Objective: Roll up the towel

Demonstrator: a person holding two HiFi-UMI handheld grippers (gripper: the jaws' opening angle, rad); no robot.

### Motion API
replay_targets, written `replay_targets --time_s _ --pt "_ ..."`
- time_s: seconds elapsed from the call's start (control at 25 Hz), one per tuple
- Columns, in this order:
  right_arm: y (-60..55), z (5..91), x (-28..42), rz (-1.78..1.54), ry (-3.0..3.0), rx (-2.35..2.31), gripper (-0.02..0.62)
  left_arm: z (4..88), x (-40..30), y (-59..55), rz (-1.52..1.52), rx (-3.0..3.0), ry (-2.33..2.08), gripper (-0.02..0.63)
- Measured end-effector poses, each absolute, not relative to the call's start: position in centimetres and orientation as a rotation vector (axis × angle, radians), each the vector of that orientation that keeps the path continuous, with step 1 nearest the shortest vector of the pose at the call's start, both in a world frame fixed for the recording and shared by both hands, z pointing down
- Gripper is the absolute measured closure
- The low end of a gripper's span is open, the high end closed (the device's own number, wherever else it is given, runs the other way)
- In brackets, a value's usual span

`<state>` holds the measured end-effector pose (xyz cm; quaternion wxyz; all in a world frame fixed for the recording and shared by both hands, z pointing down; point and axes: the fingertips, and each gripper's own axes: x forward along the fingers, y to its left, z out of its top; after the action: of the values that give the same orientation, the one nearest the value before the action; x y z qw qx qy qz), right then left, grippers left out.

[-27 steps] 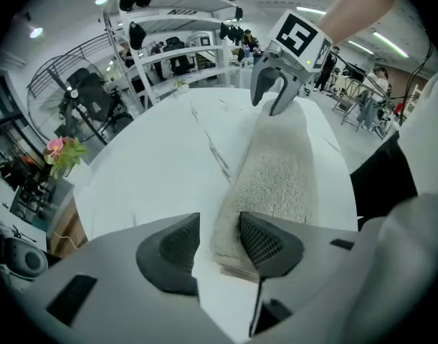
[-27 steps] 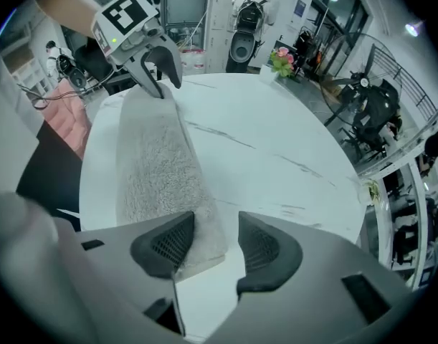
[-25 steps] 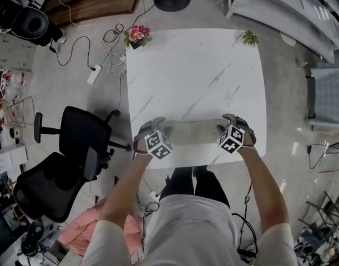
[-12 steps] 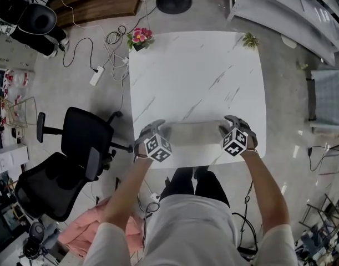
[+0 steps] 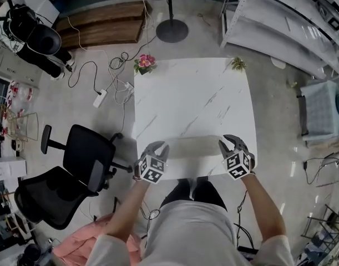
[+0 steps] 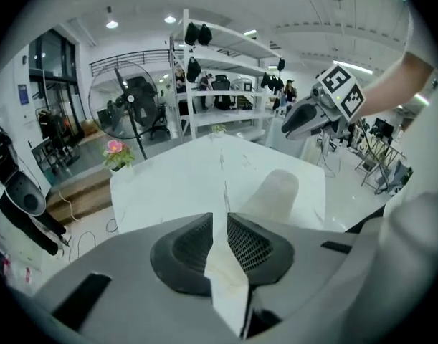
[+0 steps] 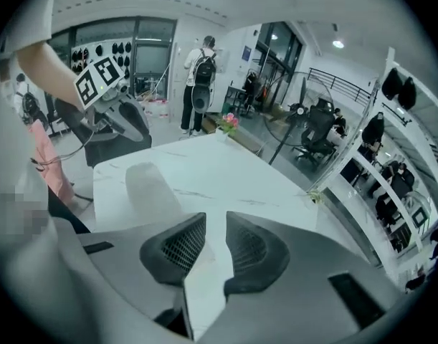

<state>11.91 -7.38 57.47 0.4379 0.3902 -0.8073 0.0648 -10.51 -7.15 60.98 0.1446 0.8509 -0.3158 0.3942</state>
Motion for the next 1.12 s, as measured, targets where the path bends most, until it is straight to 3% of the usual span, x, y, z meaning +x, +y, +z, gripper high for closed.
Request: replay_targets --time_s 0.28,1.12 --pt "-4.3 52.4 11.5 0.17 -2.071 1.118 0.548 55.8 -10.7 -4.2 0.889 2.464 -1.053 0.561" --pt "11.0 37.2 15.5 0.21 -2.398 1.288 0.577 41.7 -6.9 11.1 0.529 2.465 -1.249 0.589"
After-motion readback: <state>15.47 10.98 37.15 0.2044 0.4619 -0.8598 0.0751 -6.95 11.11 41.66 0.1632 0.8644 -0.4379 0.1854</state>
